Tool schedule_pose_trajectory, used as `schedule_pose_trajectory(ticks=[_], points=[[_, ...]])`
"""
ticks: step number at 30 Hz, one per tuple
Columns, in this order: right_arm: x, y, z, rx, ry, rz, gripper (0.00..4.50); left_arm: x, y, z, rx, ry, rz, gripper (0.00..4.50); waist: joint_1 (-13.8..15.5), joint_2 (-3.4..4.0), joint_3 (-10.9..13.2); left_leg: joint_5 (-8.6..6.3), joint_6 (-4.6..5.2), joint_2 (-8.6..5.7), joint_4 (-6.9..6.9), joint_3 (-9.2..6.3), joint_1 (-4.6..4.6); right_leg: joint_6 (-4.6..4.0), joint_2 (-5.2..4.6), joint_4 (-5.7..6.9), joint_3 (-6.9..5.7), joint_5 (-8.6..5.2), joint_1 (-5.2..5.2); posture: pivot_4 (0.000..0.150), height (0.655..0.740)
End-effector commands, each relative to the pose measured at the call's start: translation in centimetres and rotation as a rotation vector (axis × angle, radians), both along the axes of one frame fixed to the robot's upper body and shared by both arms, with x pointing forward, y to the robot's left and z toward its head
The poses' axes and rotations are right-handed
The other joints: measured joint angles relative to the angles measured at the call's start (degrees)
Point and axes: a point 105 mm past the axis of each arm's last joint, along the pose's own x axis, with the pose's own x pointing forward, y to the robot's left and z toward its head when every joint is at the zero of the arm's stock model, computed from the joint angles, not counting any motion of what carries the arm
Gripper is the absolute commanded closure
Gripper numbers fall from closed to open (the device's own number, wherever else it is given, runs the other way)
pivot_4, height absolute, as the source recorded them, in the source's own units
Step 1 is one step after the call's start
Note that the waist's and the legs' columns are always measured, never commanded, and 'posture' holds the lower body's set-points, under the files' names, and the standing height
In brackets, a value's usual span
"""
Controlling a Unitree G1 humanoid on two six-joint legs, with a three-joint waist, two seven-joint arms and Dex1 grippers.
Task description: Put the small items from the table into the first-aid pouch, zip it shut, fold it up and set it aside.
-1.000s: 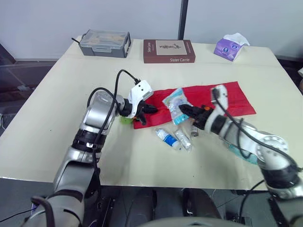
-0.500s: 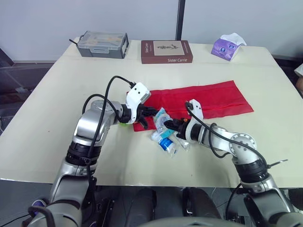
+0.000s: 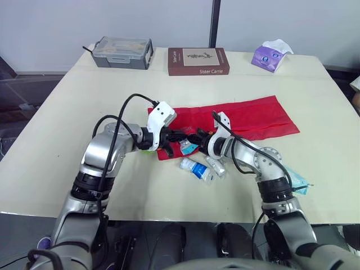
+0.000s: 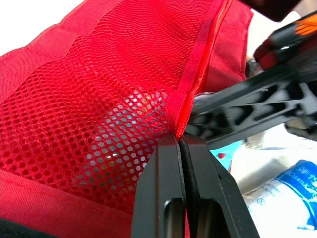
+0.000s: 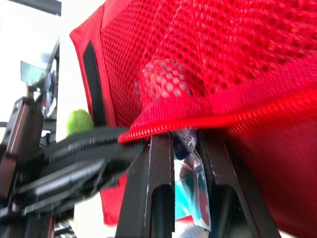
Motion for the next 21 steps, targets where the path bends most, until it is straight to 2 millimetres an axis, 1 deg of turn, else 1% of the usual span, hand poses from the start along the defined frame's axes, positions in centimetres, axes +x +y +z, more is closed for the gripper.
schedule_pose_trajectory(ticks=[1,3,5,7,8,10,12,13,15,16,17,18,20,21], points=[[0.2,1.0,1.5,0.027,-0.098,0.045,4.46,0.0,0.2,0.3,-0.007,-0.022,-0.022,4.50,0.0,0.02,0.0,0.00,0.00,0.00,0.00,0.00,0.00,0.00,0.00,0.00,0.00,0.00,0.00,0.150,0.7400],[0.3,0.7,1.4,-0.027,-0.166,0.060,3.41,0.5,0.8,0.2,0.009,-0.030,-0.008,4.50,0.0,0.02,0.0,0.00,0.00,-0.02,0.00,0.00,0.00,0.00,0.01,0.00,-0.01,0.00,0.00,0.150,0.7400],[0.1,-0.5,1.4,-0.156,-0.305,0.100,2.59,1.0,1.3,0.1,0.025,-0.044,-0.002,4.50,0.0,0.05,0.0,0.00,0.00,-0.03,0.00,0.00,0.00,0.00,0.00,-0.01,-0.01,0.00,-0.01,0.150,0.7400],[-0.7,-1.5,2.3,-0.201,-0.434,0.163,1.67,1.4,1.8,0.0,0.055,-0.063,-0.007,4.50,0.3,0.08,0.0,0.00,0.00,-0.08,0.00,-0.01,-0.02,0.00,-0.03,-0.03,-0.01,-0.01,-0.01,0.150,0.7400],[-1.3,-2.0,2.8,-0.224,-0.498,0.207,1.34,1.5,2.0,0.0,0.067,-0.071,-0.012,4.50,0.2,0.09,0.0,0.00,0.00,-0.10,0.00,-0.04,-0.03,0.00,-0.03,-0.04,0.00,-0.01,0.00,0.150,0.7400],[-2.3,-2.7,3.5,-0.271,-0.593,0.280,1.34,1.6,2.1,-0.1,0.080,-0.080,-0.023,4.50,0.1,0.11,0.1,0.00,0.00,-0.12,0.00,-0.02,-0.02,0.00,-0.02,-0.06,0.05,-0.01,0.00,0.150,0.7400],[-3.6,-3.5,4.0,-0.362,-0.715,0.377,1.34,1.8,2.3,-0.1,0.092,-0.090,-0.030,4.50,0.1,0.12,0.1,0.00,0.00,-0.11,-0.02,-0.02,-0.03,0.00,-0.01,-0.05,0.05,-0.01,-0.02,0.150,0.7400],[-4.1,-3.6,4.2,-0.398,-0.761,0.420,1.34,1.9,2.3,-0.1,0.094,-0.092,-0.033,4.50,0.2,0.12,0.1,0.00,0.00,-0.11,-0.02,-0.02,-0.03,-0.01,0.00,-0.05,0.05,-0.02,-0.03,0.150,0.7400],[-4.4,-3.5,4.3,-0.439,-0.820,0.463,1.34,2.0,2.3,-0.2,0.097,-0.097,-0.043,4.50,0.0,0.10,0.0,0.00,0.00,-0.10,-0.03,-0.03,-0.02,-0.03,0.03,-0.04,0.05,-0.03,-0.03,0.150,0.7400],[-4.5,-3.3,4.2,-0.447,-0.837,0.483,1.84,2.0,2.3,-0.3,0.098,-0.098,-0.048,4.50,0.0,0.10,0.0,0.00,0.00,-0.05,-0.03,-0.02,0.00,-0.04,0.09,-0.03,0.05,-0.04,-0.03,0.150,0.7400],[-4.4,-3.0,4.1,-0.453,-0.846,0.493,2.17,2.1,2.3,-0.3,0.099,-0.098,-0.053,4.50,0.0,0.10,0.0,0.00,0.00,-0.04,-0.03,-0.03,0.01,-0.05,0.12,-0.02,0.05,-0.05,-0.03,0.150,0.7400],[-4.1,-2.7,3.8,-0.466,-0.851,0.494,2.66,2.1,2.4,-0.4,0.102,-0.099,-0.056,4.50,0.1,0.10,0.0,0.00,0.00,-0.02,-0.03,-0.05,0.02,-0.08,0.15,0.00,0.05,-0.06,-0.03,0.150,0.7400],[-3.4,-2.0,3.0,-0.516,-0.866,0.502,3.71,2.1,2.5,-0.5,0.106,-0.101,-0.062,4.50,0.1,0.10,0.0,0.00,0.00,-0.01,-0.03,-0.03,0.02,-0.08,0.16,0.01,0.05,-0.06,-0.03,0.150,0.7400],[-3.1,-1.7,2.7,-0.534,-0.872,0.505,4.38,2.1,2.6,-0.5,0.108,-0.102,-0.066,4.50,0.1,0.10,0.0,0.00,0.00,-0.01,-0.03,-0.02,0.00,-0.08,0.16,0.00,0.07,-0.06,-0.04,0.150,0.7400]])
